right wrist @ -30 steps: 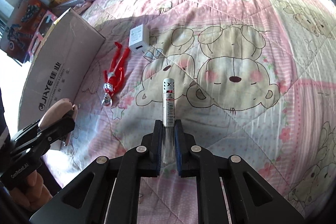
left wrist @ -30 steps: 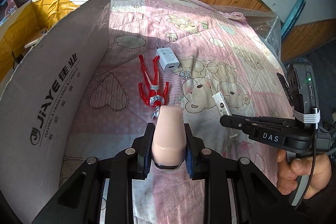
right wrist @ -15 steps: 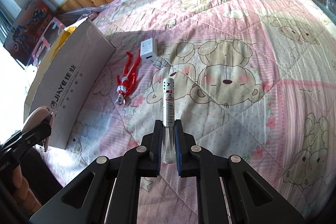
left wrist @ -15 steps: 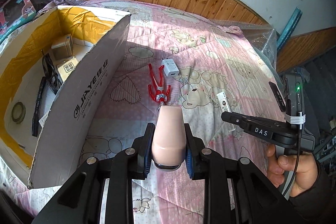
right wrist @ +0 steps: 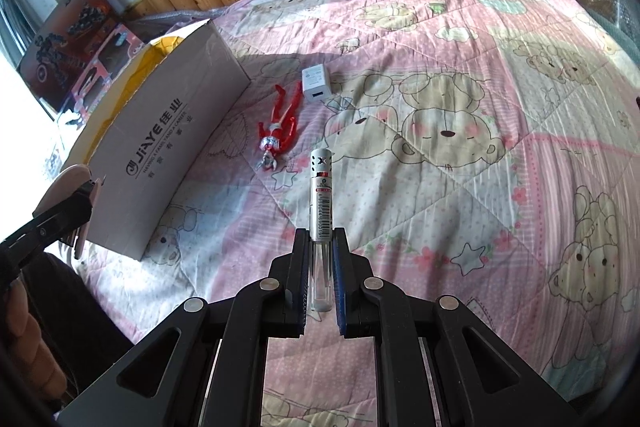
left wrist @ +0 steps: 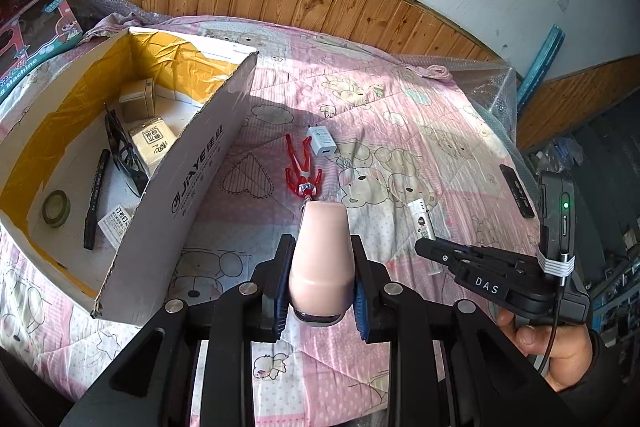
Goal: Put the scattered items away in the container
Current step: 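Lift and carry the pink cap and small bottle over the box with both grippers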
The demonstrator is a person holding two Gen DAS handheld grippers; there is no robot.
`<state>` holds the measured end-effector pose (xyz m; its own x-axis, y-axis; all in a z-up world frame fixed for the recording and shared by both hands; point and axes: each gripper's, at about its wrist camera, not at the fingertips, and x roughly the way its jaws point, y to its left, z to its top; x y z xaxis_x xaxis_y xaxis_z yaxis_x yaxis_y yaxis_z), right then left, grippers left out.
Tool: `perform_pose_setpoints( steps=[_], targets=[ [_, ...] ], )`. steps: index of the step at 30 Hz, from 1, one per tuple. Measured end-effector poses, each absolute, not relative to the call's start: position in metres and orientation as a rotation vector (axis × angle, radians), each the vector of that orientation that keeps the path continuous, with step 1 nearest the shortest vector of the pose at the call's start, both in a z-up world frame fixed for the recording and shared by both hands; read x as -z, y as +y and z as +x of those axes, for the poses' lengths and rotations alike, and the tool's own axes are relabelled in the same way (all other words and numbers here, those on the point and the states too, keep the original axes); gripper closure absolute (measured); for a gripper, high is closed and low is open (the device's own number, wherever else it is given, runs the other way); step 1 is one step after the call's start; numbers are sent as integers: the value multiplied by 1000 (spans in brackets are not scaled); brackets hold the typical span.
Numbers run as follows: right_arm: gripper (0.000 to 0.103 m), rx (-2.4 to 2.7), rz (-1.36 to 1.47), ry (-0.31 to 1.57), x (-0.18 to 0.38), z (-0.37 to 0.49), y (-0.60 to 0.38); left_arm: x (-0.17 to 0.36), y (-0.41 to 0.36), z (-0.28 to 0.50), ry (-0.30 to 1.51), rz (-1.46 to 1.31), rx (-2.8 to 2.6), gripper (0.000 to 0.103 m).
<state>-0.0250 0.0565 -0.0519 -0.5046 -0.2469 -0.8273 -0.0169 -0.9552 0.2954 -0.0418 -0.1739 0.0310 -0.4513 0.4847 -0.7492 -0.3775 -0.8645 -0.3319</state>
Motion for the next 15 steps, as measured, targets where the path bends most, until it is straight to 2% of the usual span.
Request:
perform_pose_setpoints(
  steps=[15],
  targets=[
    [92,2538,1391,-343,15,4,-5,-46,-214,-29,-232,-1209,-2345,76]
  ],
)
